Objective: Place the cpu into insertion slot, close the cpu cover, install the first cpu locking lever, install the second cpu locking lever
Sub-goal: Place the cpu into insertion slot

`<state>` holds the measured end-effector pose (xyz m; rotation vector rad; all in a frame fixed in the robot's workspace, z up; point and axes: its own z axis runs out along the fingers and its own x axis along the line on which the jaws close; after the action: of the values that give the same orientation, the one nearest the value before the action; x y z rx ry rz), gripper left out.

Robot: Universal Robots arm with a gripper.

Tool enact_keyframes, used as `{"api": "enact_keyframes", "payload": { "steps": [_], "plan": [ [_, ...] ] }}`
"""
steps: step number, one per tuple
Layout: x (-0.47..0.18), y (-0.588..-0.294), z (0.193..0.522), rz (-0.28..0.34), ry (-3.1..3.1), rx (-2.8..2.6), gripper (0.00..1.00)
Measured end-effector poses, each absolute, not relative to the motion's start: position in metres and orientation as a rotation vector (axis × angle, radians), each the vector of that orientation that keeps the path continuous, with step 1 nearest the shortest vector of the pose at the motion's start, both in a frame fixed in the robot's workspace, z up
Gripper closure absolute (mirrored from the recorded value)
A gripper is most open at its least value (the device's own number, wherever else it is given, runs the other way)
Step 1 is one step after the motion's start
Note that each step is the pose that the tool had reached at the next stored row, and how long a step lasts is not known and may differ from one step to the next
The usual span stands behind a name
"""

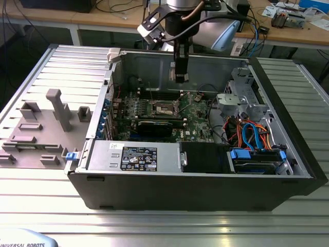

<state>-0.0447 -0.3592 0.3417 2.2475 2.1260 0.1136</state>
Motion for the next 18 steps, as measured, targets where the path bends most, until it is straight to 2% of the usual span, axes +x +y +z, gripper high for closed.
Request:
{"api": "enact_keyframes", "payload": {
  "steps": [18],
  "plan": [
    [-0.0458, -0.3592, 0.3386, 0.111, 2.049, 2.315, 0.46]
  ]
}}
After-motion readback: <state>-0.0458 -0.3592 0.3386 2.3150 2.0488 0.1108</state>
